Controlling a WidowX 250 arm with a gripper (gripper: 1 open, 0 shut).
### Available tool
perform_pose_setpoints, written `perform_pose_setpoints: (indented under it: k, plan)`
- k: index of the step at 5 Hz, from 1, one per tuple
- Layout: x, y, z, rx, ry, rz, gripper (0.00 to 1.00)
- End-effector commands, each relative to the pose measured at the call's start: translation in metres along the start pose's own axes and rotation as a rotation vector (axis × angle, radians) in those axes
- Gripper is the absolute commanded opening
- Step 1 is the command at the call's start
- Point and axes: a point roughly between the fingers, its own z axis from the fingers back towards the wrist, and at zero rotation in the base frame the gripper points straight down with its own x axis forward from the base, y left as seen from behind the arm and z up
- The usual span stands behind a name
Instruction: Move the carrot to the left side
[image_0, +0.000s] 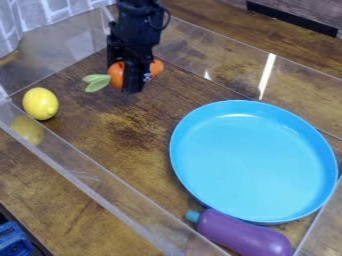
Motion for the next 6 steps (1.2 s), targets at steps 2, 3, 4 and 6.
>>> perform_pose_setpoints:
  k: [2, 3, 4, 6]
  plan:
    - [0.000, -0.001, 0.029, 0.048, -0.094, 0.107, 0.00]
    - [0.005, -0.006, 0.022, 0.041, -0.101, 0.153, 0.00]
    - [-0.006, -0.005, 0.014, 0.041, -0.072, 0.167, 0.00]
    - [-0.014, 0.003, -0.002, 0.037, -0.007, 0.203, 0.00]
